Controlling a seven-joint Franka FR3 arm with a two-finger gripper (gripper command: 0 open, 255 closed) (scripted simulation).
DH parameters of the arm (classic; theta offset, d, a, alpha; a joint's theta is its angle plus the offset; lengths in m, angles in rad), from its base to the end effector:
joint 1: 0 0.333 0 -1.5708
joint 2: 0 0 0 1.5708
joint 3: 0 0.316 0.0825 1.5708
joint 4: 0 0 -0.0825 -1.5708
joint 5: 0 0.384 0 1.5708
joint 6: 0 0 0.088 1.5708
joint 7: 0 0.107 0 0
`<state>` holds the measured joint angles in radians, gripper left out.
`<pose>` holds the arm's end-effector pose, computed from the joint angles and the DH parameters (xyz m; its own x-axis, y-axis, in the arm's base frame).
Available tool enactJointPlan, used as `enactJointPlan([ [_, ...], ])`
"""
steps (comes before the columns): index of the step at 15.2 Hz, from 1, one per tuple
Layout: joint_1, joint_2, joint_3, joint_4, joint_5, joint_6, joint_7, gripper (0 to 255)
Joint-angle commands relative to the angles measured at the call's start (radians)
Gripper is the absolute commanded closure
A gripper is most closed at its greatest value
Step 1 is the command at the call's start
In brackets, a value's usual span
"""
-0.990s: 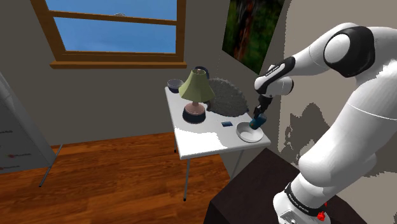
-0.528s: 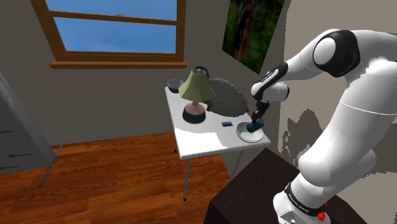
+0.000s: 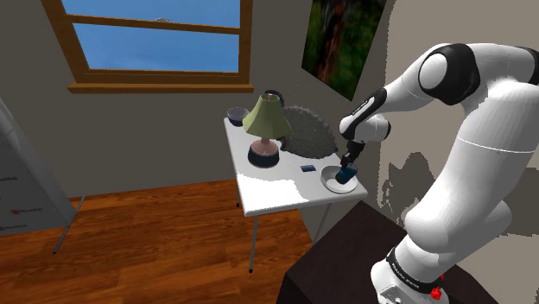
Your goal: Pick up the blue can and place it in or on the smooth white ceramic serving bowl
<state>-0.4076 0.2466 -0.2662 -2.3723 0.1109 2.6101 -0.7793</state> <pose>0.3938 -0.3214 0.2245 0.9998 0.0176 -0.0034 0.0176 -0.9998 0.0077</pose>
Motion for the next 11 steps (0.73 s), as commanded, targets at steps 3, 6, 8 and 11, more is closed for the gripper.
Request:
enactJointPlan([
  [3,0.000,0.000,0.000,0.000,0.000,0.001,0.000,0],
  [6,0.000,0.000,0.000,0.000,0.000,0.001,0.000,0],
  [8,0.000,0.000,0.000,0.000,0.000,0.001,0.000,0],
  [11,0.015,-0.093,-0.022,0.005,-0.051,-0.094,0.036,0],
])
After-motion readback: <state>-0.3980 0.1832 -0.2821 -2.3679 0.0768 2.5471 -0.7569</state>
